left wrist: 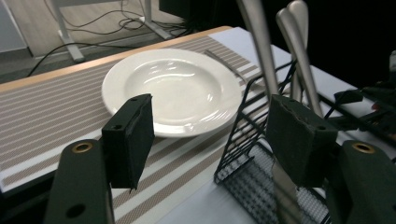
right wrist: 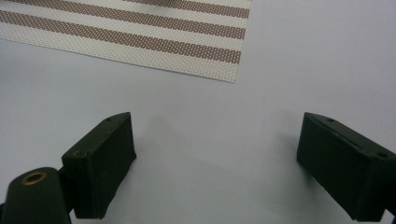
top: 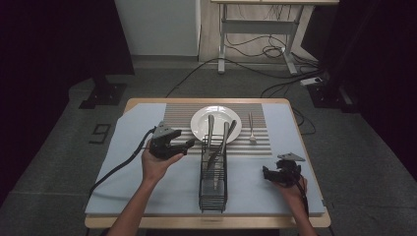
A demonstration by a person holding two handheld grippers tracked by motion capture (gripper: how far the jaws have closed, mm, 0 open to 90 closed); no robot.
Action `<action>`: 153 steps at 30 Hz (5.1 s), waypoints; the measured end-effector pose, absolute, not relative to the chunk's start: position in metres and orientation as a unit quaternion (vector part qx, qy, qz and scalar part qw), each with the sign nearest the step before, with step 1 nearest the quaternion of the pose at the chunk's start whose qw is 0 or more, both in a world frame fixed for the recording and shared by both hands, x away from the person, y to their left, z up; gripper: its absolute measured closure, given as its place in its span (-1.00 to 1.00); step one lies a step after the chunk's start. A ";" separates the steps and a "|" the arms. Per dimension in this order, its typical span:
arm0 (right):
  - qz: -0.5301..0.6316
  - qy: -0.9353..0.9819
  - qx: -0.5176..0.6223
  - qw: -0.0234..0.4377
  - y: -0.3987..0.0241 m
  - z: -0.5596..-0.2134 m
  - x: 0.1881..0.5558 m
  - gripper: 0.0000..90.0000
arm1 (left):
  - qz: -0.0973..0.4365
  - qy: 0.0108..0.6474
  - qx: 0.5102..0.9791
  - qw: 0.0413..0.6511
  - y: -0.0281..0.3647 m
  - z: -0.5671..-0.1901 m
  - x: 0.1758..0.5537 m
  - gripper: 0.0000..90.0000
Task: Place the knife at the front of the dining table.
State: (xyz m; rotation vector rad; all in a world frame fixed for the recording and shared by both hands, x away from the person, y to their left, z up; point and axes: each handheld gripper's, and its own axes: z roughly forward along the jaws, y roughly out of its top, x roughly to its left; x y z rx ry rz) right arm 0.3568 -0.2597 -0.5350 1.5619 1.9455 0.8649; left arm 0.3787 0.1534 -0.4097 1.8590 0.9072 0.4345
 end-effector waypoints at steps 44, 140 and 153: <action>0.316 0.714 0.573 0.248 -0.260 -0.535 0.357 -0.75 | 0.137 0.357 0.783 0.490 0.096 -0.404 0.422 0.01; 0.315 0.716 0.571 0.248 -0.260 -0.535 0.357 -0.75 | 0.212 0.298 0.690 0.625 0.157 -0.292 0.392 0.87; 0.315 0.716 0.571 0.248 -0.260 -0.535 0.357 -0.75 | 0.204 0.346 0.699 0.592 0.176 -0.328 0.415 0.87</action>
